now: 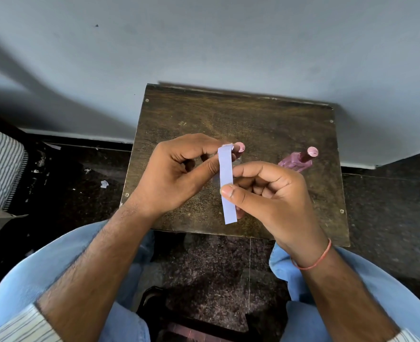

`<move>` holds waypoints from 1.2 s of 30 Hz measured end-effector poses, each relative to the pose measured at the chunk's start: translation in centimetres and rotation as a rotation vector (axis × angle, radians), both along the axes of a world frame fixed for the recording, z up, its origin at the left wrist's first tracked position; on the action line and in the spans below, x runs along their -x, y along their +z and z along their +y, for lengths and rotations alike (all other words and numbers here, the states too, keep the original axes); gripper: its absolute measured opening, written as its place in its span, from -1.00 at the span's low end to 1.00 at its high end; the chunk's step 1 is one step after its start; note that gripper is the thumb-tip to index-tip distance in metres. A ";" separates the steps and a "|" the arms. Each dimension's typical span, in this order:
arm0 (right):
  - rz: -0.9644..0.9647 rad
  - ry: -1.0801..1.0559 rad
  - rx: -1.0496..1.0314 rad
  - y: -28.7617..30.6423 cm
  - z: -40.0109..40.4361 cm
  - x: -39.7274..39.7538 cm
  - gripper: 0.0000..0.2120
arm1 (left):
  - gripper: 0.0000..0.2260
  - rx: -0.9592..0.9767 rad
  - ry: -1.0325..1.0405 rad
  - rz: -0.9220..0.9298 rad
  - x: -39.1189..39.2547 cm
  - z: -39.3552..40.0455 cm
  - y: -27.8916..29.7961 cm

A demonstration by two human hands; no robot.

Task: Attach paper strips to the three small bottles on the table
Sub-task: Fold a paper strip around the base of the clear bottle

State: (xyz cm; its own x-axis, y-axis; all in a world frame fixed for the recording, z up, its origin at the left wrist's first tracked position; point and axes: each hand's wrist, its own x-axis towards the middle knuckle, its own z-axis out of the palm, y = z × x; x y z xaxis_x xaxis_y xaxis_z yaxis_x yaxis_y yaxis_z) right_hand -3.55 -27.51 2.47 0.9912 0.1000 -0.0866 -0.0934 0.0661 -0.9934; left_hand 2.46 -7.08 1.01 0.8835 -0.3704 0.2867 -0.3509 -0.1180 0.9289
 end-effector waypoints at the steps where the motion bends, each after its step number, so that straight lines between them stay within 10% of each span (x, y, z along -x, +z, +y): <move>1: -0.002 -0.003 -0.003 0.2 0.1 0.0 -0.87 | -0.81 -0.010 0.006 -0.014 0.0 0.0 0.1; 36: 0.284 -0.016 -0.086 1.6 1.7 0.2 -0.84 | -0.84 -0.246 0.092 -0.234 0.0 0.9 -0.6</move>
